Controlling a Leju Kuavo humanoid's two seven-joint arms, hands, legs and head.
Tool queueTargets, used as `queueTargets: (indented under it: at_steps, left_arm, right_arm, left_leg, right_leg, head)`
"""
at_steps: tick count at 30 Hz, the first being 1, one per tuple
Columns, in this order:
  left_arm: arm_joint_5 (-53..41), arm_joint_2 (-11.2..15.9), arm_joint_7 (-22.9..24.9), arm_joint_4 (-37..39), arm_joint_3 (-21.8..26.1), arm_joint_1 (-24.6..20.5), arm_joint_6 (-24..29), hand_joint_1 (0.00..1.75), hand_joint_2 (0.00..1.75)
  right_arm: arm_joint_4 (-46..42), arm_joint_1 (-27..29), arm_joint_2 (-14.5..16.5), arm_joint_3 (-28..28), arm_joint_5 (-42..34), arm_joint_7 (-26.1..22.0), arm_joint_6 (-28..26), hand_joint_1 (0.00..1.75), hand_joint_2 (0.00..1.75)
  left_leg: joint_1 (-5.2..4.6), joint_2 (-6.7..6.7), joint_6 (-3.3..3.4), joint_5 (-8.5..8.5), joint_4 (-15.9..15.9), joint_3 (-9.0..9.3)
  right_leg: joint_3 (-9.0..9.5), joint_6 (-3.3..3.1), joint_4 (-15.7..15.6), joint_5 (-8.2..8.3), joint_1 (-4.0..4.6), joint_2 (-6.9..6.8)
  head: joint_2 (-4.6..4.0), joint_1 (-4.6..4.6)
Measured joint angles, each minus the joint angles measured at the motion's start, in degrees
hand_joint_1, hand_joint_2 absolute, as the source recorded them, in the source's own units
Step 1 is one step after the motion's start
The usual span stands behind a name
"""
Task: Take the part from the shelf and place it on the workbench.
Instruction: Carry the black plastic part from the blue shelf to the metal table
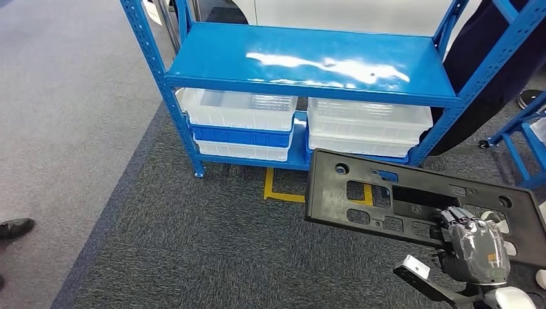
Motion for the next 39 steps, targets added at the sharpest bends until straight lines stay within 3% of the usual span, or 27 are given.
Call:
queueTargets:
  at_steps: [2,4,6,7,8,9,12,14,16,18,20,22,23,24,25,27,29,31,32,34,36,38,39]
  left_arm:
    - [-0.14,0.09,-0.97,0.00,-0.06,-0.11,-0.37,0.00,1.75]
    - [-0.25,0.10,-1.75,0.00,-0.10,-0.10,-0.58,0.00,1.75]
    - [0.23,0.10,-3.25,0.00,-0.09,0.00,-1.29,0.00,1.75]
    - [0.86,0.07,-4.43,0.00,-0.04,0.06,-2.21,0.00,1.75]
    - [1.75,0.00,-5.97,0.00,0.08,0.10,-3.74,0.00,1.75]
    - [2.77,-0.17,-7.84,0.00,0.37,0.12,-5.89,0.00,1.75]
    - [5.18,-0.81,-12.76,0.01,1.64,-0.04,-12.07,0.00,1.75]
    - [6.21,-1.09,-15.19,0.03,2.39,-0.11,-15.21,0.00,1.75]
    - [7.27,-1.53,-18.14,0.07,3.10,-0.07,-19.24,0.00,1.75]
    - [8.02,-2.12,-20.87,0.09,3.83,-0.13,-23.24,0.00,1.75]
    - [8.45,-2.63,-22.63,0.13,4.53,-0.13,-26.25,0.00,1.75]
    - [8.58,-3.01,-23.22,0.16,5.07,0.09,-27.63,0.00,1.75]
    - [8.56,-3.19,-23.36,0.17,5.28,0.23,-27.99,0.00,1.75]
    - [8.42,-3.34,-23.67,0.19,5.42,0.34,-28.41,0.00,1.75]
    - [7.92,-3.48,-24.35,0.19,5.45,0.41,-28.90,0.00,1.75]
    - [4.87,-3.57,-27.77,0.20,4.86,0.46,-29.36,0.00,1.75]
    - [-0.45,-3.65,-32.42,0.21,2.76,0.59,-28.14,0.00,1.75]
    - [-4.50,-3.78,-32.95,0.22,-0.04,0.56,-23.63,0.00,1.75]
    - [-5.08,-3.84,-30.29,0.23,-1.07,0.44,-19.33,0.00,1.75]
    - [-4.14,-3.93,-21.23,0.26,-1.69,0.27,-9.08,0.00,1.75]
    - [-2.57,-3.84,-13.47,0.26,-1.16,0.49,-2.67,0.00,1.75]
    - [-1.69,-3.54,-9.53,0.26,-0.61,0.73,0.32,0.00,1.75]
    - [-1.31,-3.38,-8.01,0.26,-0.27,0.70,1.83,0.00,1.75]
  right_arm:
    - [-0.57,0.80,-0.48,-1.09,-0.22,-0.07,0.03,1.75,1.75]
    - [-0.91,1.11,-0.83,-1.91,-0.43,-0.30,0.04,1.75,1.75]
    - [-1.04,1.33,-0.89,-2.34,-0.75,-0.70,-0.05,1.75,1.75]
    - [-1.06,1.55,-0.85,-2.44,-0.93,-0.96,-0.18,1.75,1.75]
    - [-1.06,1.85,-0.80,-2.50,-1.11,-1.25,-0.44,1.75,1.75]
    - [-1.06,2.18,-0.76,-2.61,-1.31,-1.61,-0.84,1.75,1.75]
    - [-1.24,2.88,-0.64,-3.01,-1.93,-2.51,-2.03,1.75,1.75]
    - [-1.58,3.14,-0.53,-3.22,-2.52,-2.81,-2.31,1.75,1.75]
    - [-1.83,3.52,-0.38,-3.36,-3.39,-3.06,-2.44,1.75,1.75]
    - [-1.96,3.89,-0.25,-3.50,-4.34,-3.34,-2.64,1.75,1.75]
    - [-2.02,4.08,-0.07,-3.66,-5.07,-3.53,-3.00,1.75,1.75]
    - [-2.02,4.26,0.10,-3.74,-5.34,-3.56,-3.34,1.75,1.75]
    - [-2.02,4.44,0.17,-3.76,-5.38,-3.56,-3.47,1.75,1.75]
    - [-2.02,4.62,0.23,-3.78,-5.43,-3.58,-3.57,1.75,1.75]
    - [-2.02,4.81,0.28,-3.79,-5.55,-3.61,-3.69,1.75,1.75]
    - [-2.02,5.13,0.34,-3.84,-6.01,-3.67,-4.22,1.75,1.75]
    - [-2.03,5.48,0.34,-3.92,-6.46,-3.70,-4.93,1.75,1.75]
    - [-2.03,6.06,0.35,-4.08,-6.41,-3.83,-5.28,1.75,1.75]
    - [-2.03,6.50,0.43,-4.22,-5.97,-3.88,-5.37,1.75,1.75]
    - [-2.10,7.23,0.64,-4.61,-4.55,-3.81,-5.68,1.75,1.75]
    - [-2.25,7.72,1.06,-4.84,-3.38,-3.51,-6.02,1.75,1.75]
    - [-2.34,8.38,1.56,-4.89,-2.74,-3.13,-6.15,1.75,1.75]
    - [-2.36,8.73,1.77,-4.91,-2.49,-2.87,-6.15,1.75,1.75]
  left_leg:
    - [0.15,1.41,0.93,0.55,-0.58,-0.08]
    - [0.41,2.89,1.86,1.15,-1.10,-0.31]
    - [0.38,4.32,2.20,1.42,-1.08,-0.81]
    - [0.37,5.03,2.21,1.51,-1.03,-1.04]
    - [0.39,5.70,2.18,1.57,-0.95,-1.24]
    - [0.42,6.31,2.11,1.60,-0.83,-1.38]
    - [0.33,7.97,1.42,1.34,-0.24,-1.55]
    - [0.04,8.87,0.62,1.17,0.05,-1.57]
    - [0.02,9.57,-0.11,1.09,0.07,-1.46]
    - [0.28,7.69,-0.77,-0.23,1.41,-1.96]
    - [0.41,4.52,-0.95,-3.88,6.98,-4.39]
    - [0.29,3.44,-0.67,-7.15,14.45,-7.68]
    - [0.19,3.35,-0.42,-7.31,16.36,-8.55]
    - [0.05,3.25,-0.06,-6.28,16.09,-8.45]
    - [-0.13,2.85,0.46,-4.26,13.63,-7.39]
    - [-0.43,0.30,1.83,-0.20,6.18,-4.25]
    - [-0.59,-1.77,2.54,1.21,1.67,-2.40]
    - [-0.65,-1.16,2.49,1.11,0.55,-1.91]
    - [-0.57,-0.41,2.51,1.27,0.00,-1.62]
    - [-0.27,1.19,2.72,1.77,-1.14,-1.07]
    - [-0.22,2.89,2.87,1.86,-1.49,-0.84]
    - [-0.20,4.61,2.78,1.69,-1.36,-0.89]
    - [-0.17,5.39,2.66,1.56,-1.28,-0.89]
  right_leg:
    - [-0.59,0.64,0.67,-0.24,-0.09,-0.17]
    - [-2.58,1.05,4.85,-3.08,-0.12,-2.09]
    - [-5.68,1.53,12.02,-6.86,-0.23,-3.61]
    - [-6.62,1.75,14.61,-7.79,-0.39,-3.91]
    - [-6.64,1.94,15.39,-7.71,-0.58,-4.14]
    - [-5.39,2.09,13.75,-6.56,-0.79,-4.45]
    - [1.09,2.10,2.87,-2.71,-0.92,-6.85]
    - [2.20,1.41,0.23,-2.61,-0.51,-7.36]
    - [1.76,0.52,0.37,-2.38,-0.37,-6.09]
    - [1.48,-0.27,0.22,-2.06,-0.48,-5.07]
    - [1.23,-0.88,0.11,-1.79,-0.47,-4.20]
    - [1.00,-1.22,0.14,-1.67,-0.15,-3.08]
    - [0.97,-1.30,0.16,-1.62,0.06,-2.37]
    - [0.98,-1.34,0.18,-1.60,0.26,-1.59]
    - [1.06,-1.36,0.21,-1.59,0.46,-0.78]
    - [1.14,-1.34,0.29,-1.57,0.72,0.66]
    - [0.79,-1.04,0.42,-1.43,0.52,1.93]
    - [0.24,-0.37,0.34,-1.05,0.17,3.24]
    - [0.05,-0.05,0.44,-1.04,0.13,2.91]
    - [-0.99,0.62,2.56,-2.53,0.35,-0.15]
    - [-4.00,1.31,8.74,-5.92,0.14,-3.45]
    - [-6.93,1.99,14.53,-7.82,-0.42,-4.18]
    - [-7.11,2.29,14.93,-7.30,-0.71,-4.37]
  head:
    - [-0.01,0.03]
    - [-0.01,0.10]
    - [0.00,0.13]
    - [0.00,0.13]
    - [0.00,0.12]
    - [0.00,0.12]
    - [0.00,0.11]
    - [0.00,0.06]
    - [0.00,0.03]
    - [0.00,0.03]
    - [-0.01,0.03]
    - [0.00,0.03]
    - [0.00,0.03]
    - [0.00,0.03]
    - [0.00,0.03]
    - [0.00,0.06]
    - [-0.01,0.04]
    - [-0.01,-0.02]
    - [0.00,0.00]
    - [0.00,0.14]
    - [0.00,0.24]
    - [0.00,0.23]
    - [-0.01,0.24]
